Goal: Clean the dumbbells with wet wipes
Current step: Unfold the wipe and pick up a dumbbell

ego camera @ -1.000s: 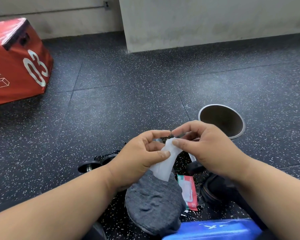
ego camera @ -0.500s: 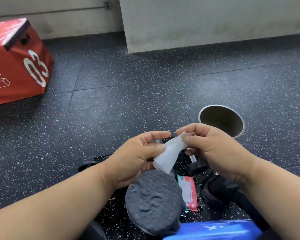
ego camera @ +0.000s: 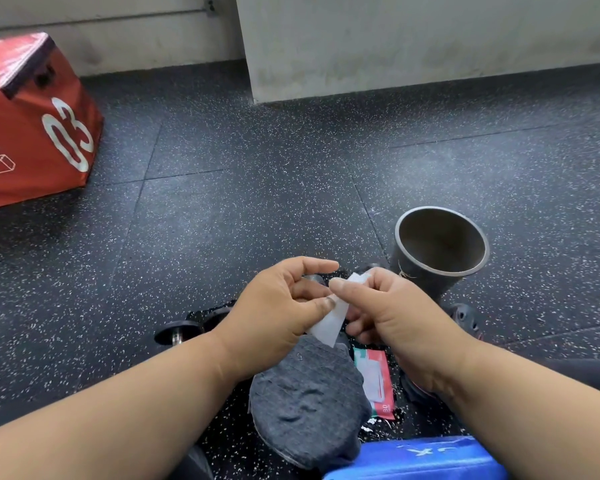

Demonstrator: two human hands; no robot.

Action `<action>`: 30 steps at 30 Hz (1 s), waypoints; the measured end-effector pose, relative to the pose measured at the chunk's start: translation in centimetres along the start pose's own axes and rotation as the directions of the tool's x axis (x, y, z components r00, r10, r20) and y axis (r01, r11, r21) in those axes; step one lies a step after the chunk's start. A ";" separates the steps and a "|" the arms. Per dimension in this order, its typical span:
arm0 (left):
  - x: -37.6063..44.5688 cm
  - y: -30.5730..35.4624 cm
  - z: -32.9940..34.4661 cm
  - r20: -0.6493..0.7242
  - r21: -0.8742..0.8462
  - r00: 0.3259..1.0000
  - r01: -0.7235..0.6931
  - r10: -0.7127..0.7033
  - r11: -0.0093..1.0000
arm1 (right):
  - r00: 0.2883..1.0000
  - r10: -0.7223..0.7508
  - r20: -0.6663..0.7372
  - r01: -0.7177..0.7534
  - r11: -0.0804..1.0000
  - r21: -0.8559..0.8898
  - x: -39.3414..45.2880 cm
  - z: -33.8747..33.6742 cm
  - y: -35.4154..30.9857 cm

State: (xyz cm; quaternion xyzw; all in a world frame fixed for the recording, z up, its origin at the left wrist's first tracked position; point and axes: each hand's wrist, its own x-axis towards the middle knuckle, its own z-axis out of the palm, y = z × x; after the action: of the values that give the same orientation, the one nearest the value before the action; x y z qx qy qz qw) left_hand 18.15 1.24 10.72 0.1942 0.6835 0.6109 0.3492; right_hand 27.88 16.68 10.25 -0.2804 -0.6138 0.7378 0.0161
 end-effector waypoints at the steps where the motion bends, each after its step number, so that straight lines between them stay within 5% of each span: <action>1: -0.1 -0.1 0.0 0.005 0.011 1.000 0.004 -0.004 1.000 | 1.000 0.004 0.008 -0.004 1.000 0.006 -0.1 0.0 0.0; 7: 0.0 -0.1 -0.3 0.030 -0.010 0.998 0.050 -0.050 0.999 | 0.998 0.066 -0.008 -0.065 0.996 0.060 0.0 -0.3 -0.3; 15: -0.4 -1.0 0.4 0.093 0.179 0.991 -0.113 0.098 0.977 | 0.974 0.218 0.065 -0.226 0.960 0.167 -0.2 -0.5 -1.2; 19: 0.0 -0.9 0.2 0.045 0.083 0.997 -0.061 0.057 0.995 | 0.962 0.252 0.102 -0.267 0.946 0.185 -0.4 -1.3 -1.9; 24: 0.4 -0.2 -0.7 0.076 -0.147 0.995 0.067 -0.056 0.987 | 0.998 0.048 0.039 -0.044 0.994 -0.099 -0.3 -2.2 -2.2; 30: 0.3 0.1 -1.3 0.237 -0.195 0.969 0.123 -0.075 0.973 | 0.948 0.070 0.311 -0.024 0.988 -0.151 -0.6 -2.5 -2.6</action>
State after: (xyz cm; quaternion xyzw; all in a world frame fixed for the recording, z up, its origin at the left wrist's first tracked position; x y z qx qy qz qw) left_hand 16.98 0.58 10.74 0.1911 0.5800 0.6343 0.4740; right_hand 28.59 19.35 12.67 -0.1738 -0.6538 0.7265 -0.1204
